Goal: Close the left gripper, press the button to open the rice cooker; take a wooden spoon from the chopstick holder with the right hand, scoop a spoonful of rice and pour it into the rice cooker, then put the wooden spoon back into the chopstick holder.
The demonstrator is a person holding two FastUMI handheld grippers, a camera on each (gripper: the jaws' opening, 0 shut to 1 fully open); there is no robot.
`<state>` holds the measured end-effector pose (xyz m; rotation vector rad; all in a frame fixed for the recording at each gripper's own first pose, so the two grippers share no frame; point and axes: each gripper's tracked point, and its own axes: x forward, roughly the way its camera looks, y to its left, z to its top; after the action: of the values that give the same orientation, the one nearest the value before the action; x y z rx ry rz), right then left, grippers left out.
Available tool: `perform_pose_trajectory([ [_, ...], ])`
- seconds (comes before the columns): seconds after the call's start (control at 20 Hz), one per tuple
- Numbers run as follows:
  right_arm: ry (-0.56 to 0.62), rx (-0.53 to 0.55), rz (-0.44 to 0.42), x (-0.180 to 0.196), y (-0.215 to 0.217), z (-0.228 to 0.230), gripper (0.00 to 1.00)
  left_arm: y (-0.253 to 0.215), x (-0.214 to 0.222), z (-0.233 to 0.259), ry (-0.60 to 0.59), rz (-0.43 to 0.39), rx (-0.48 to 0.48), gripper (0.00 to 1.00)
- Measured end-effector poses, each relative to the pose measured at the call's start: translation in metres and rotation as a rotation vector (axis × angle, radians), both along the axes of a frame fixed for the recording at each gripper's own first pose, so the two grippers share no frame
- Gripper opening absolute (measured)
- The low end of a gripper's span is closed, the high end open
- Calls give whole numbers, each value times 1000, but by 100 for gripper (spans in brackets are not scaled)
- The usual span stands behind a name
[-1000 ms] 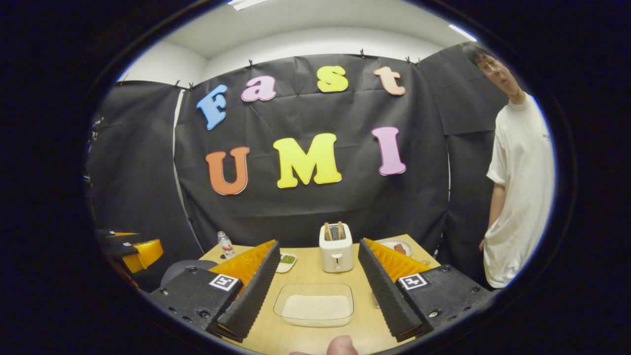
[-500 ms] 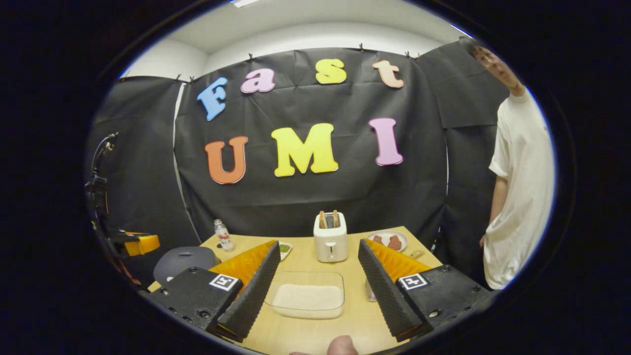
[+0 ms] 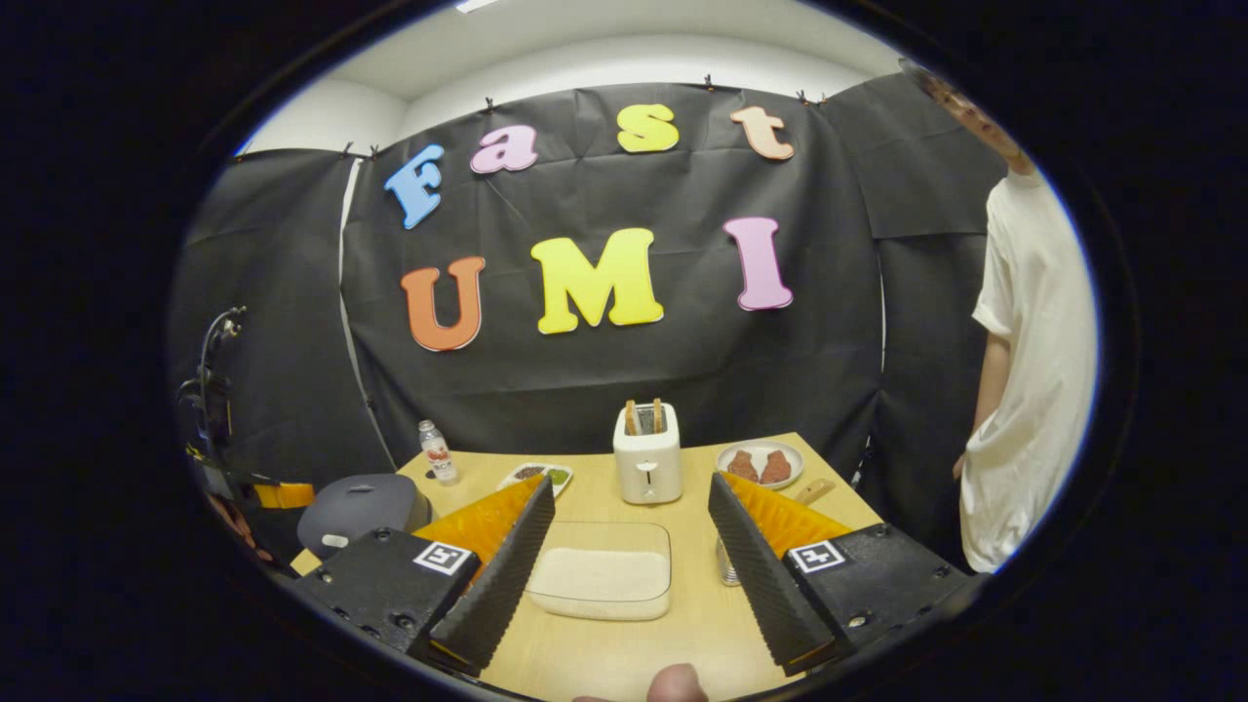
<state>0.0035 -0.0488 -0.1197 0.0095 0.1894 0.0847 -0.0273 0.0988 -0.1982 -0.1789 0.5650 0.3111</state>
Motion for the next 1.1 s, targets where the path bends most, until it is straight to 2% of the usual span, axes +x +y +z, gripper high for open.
perform_pose_trajectory([
  [0.15, -4, -5, 3, 0, -2, 1, 100, -3, -6, -21, 51, 23, -89, 0],
  [0.3, 5, -7, 2, 0, -5, -4, 100, 2, -12, -36, 94, 51, -107, 0],
  [0.6, 22, -11, -12, 0, -11, -11, 100, 4, -16, -54, 145, 50, -117, 0],
  [0.8, 39, -15, -11, 1, -7, -18, 100, 1, -18, -68, 209, 66, -192, 0],
  [0.95, 45, -10, 2, 4, 1, -19, 100, 2, -18, -64, 180, 61, -201, 0],
  [1.1, 32, -12, 18, 5, 9, -12, 99, 6, -12, -55, 136, 51, -149, 0],
])
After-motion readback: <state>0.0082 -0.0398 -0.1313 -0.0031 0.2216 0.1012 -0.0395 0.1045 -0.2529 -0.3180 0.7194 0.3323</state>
